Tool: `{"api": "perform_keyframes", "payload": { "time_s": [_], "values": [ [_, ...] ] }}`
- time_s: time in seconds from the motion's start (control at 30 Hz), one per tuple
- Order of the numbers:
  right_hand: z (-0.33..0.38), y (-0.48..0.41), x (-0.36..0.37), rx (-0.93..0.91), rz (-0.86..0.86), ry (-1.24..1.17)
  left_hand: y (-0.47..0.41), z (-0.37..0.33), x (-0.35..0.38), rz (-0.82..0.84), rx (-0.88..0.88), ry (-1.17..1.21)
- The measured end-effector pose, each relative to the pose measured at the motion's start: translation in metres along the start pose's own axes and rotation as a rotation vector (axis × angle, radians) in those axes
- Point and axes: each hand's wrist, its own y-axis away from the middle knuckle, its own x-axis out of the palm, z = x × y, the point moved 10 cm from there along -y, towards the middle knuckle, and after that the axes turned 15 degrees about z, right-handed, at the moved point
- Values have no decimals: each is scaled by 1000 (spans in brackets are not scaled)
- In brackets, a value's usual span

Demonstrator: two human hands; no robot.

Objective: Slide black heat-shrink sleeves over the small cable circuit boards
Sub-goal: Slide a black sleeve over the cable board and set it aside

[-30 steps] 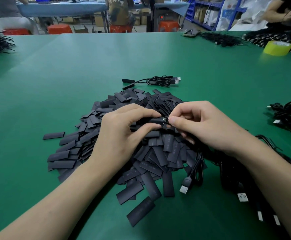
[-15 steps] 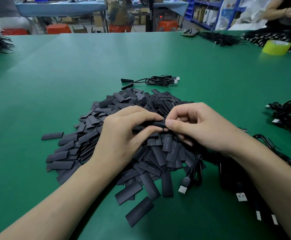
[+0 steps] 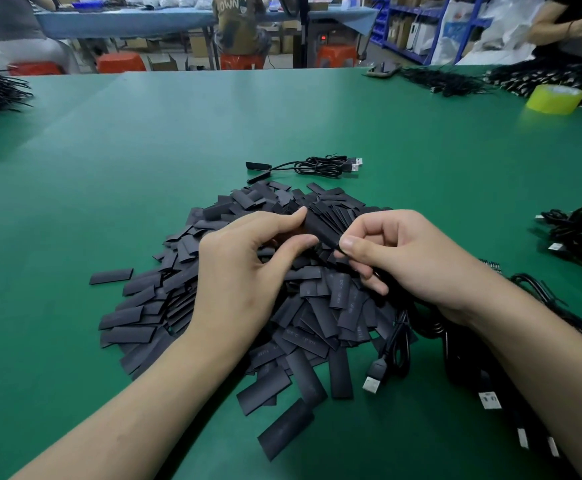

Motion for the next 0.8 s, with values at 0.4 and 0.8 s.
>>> {"api": "perform_keyframes", "payload": {
  "time_s": [0.4,0.8],
  "values": [
    [46,14,-64,49,-285,255,-2,9,12,103,-31,-131],
    [41,-179,-84,195,-189,998,-2,9,23,188,26,-162]
  ]
}}
